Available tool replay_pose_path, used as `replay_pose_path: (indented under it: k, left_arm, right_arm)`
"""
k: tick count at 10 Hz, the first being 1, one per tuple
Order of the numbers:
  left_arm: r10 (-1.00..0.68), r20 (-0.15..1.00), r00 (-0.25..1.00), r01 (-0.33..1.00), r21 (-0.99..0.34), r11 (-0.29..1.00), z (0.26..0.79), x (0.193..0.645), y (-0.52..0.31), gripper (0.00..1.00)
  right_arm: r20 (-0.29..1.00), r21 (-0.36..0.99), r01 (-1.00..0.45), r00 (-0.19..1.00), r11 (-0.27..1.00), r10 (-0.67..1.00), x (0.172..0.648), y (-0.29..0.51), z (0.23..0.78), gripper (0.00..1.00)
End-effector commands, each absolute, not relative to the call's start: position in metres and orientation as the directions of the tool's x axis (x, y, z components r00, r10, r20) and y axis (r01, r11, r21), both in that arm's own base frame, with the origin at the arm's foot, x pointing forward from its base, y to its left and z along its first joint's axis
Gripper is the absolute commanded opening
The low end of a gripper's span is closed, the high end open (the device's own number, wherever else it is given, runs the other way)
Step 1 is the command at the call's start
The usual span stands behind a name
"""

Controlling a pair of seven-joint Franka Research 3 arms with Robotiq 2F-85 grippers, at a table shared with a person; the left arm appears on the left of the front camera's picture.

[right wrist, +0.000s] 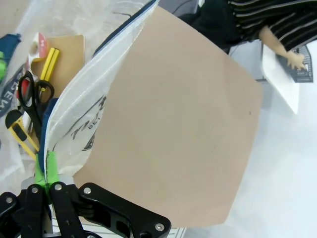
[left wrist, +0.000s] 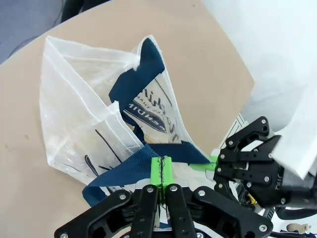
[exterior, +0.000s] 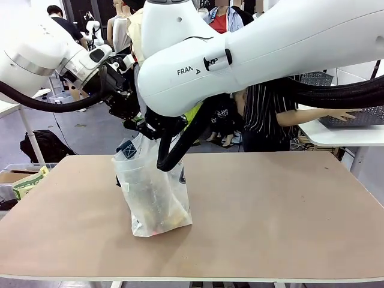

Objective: Transfer purchased items from the store into the shopping bag.
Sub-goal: Move the Reusable shopping bag to the right side of the table.

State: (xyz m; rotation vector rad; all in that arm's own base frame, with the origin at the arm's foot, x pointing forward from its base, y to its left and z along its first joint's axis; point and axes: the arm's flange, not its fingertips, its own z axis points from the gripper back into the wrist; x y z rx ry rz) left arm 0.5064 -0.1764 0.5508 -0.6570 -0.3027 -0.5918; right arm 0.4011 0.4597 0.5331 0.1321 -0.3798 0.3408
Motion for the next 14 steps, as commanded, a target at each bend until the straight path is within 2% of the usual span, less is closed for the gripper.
replay_pose_path:
  k: [1,3,8,10,11,12,14]
  left_arm:
    - [-0.397,0.432,0.81,0.583,-0.517,0.626,0.556,0.513,-0.181,0.0]
    - [-0.402,0.428,0.81,0.586,-0.548,0.597,0.557,0.515,-0.182,0.0]
    - [-0.457,0.429,0.779,0.626,-0.575,0.527,0.558,0.512,-0.176,0.0]
    - [-0.434,0.422,0.796,0.605,-0.571,0.555,0.556,0.517,-0.175,0.0]
    - [-0.438,0.413,0.798,0.602,-0.574,0.555,0.555,0.518,-0.175,0.0]
    - [-0.436,0.409,0.802,0.597,-0.577,0.557,0.554,0.518,-0.176,0.0]
    - [-0.432,0.406,0.805,0.592,-0.578,0.561,0.554,0.52,-0.175,0.0]
  right_arm:
    - [0.425,0.064,-0.431,0.828,0.9,0.366,0.402,0.465,0.537,0.0]
    - [0.409,0.058,-0.541,0.78,0.839,0.474,0.405,0.473,0.534,0.0]
    - [0.385,0.046,-0.6,0.748,0.799,0.54,0.42,0.49,0.528,0.0]
    - [0.397,0.049,-0.603,0.743,0.796,0.538,0.416,0.49,0.528,0.0]
    - [0.398,0.046,-0.595,0.747,0.802,0.532,0.413,0.488,0.529,0.06]
    - [0.396,0.044,-0.586,0.754,0.809,0.524,0.409,0.486,0.531,0.18]
    - [0.413,0.045,-0.586,0.749,0.809,0.519,0.402,0.484,0.532,0.54]
